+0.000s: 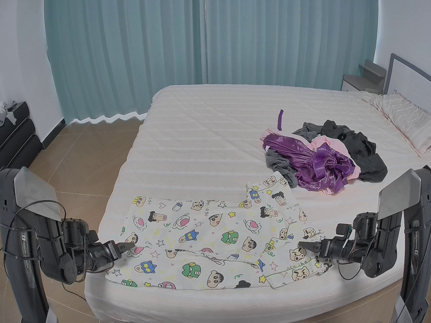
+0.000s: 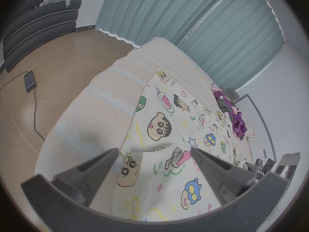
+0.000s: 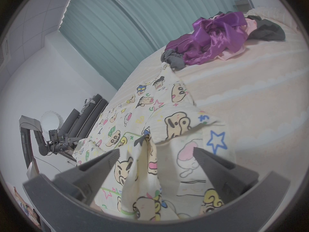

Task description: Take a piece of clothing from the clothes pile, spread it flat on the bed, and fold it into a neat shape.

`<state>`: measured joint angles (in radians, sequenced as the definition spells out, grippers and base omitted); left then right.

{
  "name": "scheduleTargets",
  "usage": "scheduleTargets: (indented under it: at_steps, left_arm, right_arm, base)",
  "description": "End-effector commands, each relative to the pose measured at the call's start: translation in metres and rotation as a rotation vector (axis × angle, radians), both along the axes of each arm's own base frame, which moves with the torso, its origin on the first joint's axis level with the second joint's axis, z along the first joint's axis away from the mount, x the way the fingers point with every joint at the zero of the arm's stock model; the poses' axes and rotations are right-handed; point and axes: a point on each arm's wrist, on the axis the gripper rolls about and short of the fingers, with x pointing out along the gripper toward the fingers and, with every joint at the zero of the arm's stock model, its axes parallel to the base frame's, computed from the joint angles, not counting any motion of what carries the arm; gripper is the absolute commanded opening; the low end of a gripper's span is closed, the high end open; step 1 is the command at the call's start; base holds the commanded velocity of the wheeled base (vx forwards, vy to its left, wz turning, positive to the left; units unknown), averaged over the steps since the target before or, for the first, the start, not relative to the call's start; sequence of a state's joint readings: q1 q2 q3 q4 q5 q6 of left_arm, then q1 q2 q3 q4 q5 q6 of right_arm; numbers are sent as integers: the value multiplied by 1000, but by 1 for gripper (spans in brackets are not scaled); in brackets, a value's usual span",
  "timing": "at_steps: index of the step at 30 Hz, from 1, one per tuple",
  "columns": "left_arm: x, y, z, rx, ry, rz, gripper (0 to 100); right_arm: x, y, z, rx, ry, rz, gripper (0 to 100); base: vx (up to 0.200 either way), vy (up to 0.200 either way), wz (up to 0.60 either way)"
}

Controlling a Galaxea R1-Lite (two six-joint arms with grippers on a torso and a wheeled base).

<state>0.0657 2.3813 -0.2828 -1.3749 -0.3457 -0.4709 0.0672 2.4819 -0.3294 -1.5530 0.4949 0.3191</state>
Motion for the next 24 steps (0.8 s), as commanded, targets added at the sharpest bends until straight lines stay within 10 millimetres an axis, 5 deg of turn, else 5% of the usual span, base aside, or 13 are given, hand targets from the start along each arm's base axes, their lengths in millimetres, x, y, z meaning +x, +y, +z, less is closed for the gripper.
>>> scheduleTargets:
  at_steps: [1,8,20,24]
  left_arm:
    - [-1,4,9,-12,-22,23,100]
    - [2,18,43,-118,-112,139,100]
    - [8,17,52,-260,-109,234,100]
    - [10,18,53,-278,-110,245,100]
  right_arm:
    - [-4,-8,18,-9,-38,-64,100]
    - [-14,-11,54,65,-50,-261,100]
    - [-16,-7,63,117,-47,-284,100]
    - [-19,-4,63,118,-36,-274,100]
  base:
    - [0,0,0]
    - [0,0,0]
    - [0,0,0]
    - [200,0,0]
